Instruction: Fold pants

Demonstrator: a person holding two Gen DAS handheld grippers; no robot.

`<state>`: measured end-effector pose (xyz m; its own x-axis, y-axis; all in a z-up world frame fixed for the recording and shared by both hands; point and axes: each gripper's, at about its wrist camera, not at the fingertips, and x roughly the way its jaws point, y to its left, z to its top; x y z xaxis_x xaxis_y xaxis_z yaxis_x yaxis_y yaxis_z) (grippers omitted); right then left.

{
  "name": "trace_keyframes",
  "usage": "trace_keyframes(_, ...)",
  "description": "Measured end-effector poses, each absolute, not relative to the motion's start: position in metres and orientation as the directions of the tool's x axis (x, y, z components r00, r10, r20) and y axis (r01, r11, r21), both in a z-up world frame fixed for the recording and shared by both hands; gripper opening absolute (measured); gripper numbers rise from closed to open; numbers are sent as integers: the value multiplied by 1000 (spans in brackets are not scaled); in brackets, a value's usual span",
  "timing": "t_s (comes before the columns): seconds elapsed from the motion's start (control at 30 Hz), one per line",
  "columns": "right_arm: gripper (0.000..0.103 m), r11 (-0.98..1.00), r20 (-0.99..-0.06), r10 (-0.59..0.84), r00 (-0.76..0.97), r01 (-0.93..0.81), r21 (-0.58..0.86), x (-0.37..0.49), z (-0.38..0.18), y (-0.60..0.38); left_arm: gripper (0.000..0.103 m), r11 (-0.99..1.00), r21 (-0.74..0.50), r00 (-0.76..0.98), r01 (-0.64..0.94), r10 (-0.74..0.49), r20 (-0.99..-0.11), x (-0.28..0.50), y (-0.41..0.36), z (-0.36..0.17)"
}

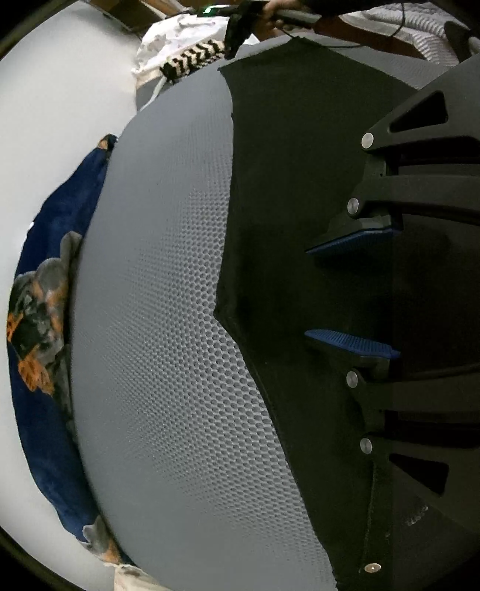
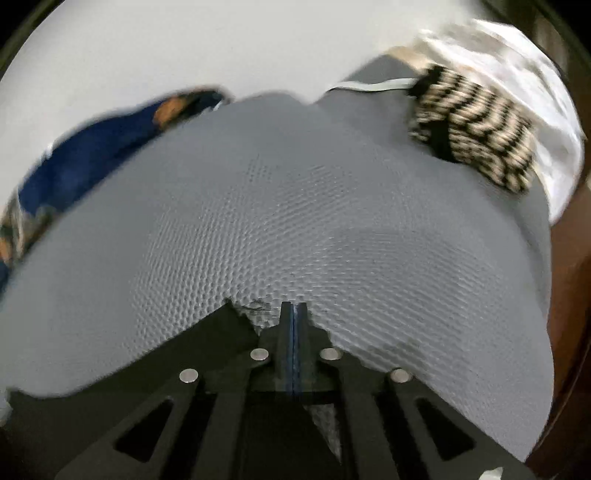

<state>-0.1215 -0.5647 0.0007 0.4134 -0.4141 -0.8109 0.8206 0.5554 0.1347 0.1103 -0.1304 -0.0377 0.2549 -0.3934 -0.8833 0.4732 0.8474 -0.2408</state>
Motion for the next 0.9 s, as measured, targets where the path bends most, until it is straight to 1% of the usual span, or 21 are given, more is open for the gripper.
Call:
trace_keyframes(0.1,7,521,-814,-367,451,824,222,-151,16,-557,43,839,-246,246,486,-401,-882,107,-134,-35)
trace_keyframes(0.27,7,507,-828,-342,444,829,236,-191,28,-512,43,796,-264,229,545,-444,-866,88,-147,-24)
trace_keyframes(0.3,11,497,-833,-332,442,833,244,-198,26,-505,43,790,-268,226,552,-451,-864,84,-149,-22)
trace_keyframes(0.43,12,458,-860,-262,439,841,289,-220,8,-478,43,756,-285,197,589,-477,-857,70,-162,-19)
trace_keyframes(0.53,12,437,-867,-239,437,846,306,-231,-3,-467,43,744,-292,178,601,-481,-859,63,-167,-21)
trace_keyframes(0.9,12,340,-856,-237,460,865,370,-237,-23,-484,44,744,-287,161,603,-466,-870,45,-163,-23)
